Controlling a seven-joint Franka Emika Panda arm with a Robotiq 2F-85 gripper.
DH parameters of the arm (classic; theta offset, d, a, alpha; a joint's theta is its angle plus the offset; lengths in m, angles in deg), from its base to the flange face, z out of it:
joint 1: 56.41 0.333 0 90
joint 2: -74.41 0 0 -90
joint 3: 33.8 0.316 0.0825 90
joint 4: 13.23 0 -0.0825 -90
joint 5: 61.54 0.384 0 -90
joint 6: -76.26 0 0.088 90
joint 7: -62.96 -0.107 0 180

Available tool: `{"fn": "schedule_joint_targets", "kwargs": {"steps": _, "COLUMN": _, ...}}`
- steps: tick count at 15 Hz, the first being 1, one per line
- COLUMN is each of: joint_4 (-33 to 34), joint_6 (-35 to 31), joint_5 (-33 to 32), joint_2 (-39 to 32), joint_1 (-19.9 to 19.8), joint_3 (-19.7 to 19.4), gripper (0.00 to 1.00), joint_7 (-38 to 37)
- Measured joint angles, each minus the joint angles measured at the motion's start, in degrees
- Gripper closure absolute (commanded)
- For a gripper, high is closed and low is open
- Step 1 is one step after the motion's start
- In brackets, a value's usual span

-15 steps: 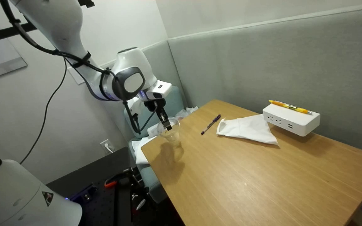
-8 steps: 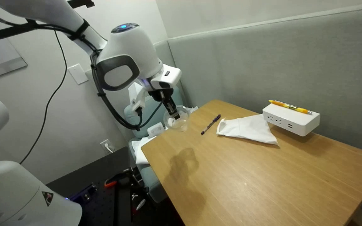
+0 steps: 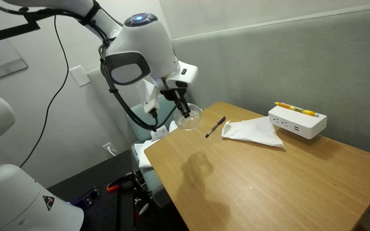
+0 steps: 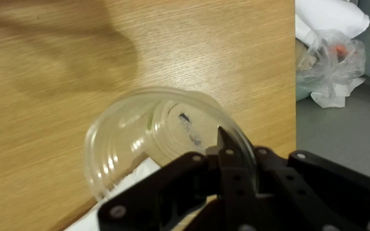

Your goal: Put the cup in the lying position

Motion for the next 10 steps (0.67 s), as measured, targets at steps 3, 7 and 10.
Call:
{"fn": "schedule_joint_targets", "kwargs": {"steps": 3, "joint_4": 0.04, "joint_6": 0.18, "joint_5": -0.12, "joint_2": -0.49, "joint_1": 0.17, "joint_3": -0.41, "gripper": 0.99, "joint_7": -0.14}}
{"fn": "schedule_joint_targets", "kwargs": {"steps": 7, "joint_4": 1.72, "joint_6": 4.96, "joint_5": -1.91, "joint_2": -2.94, "joint_1": 3.07, "joint_3": -8.21, "gripper": 0.99, "joint_7": 0.98}}
{"fn": "schedule_joint_targets", "kwargs": {"steps": 10, "joint_4": 5.56, "joint_6": 11.8, "joint_5": -1.55, "joint_2": -5.56, "joint_1": 8.54, "joint_3": -17.78, "gripper": 0.99, "joint_7": 4.52}}
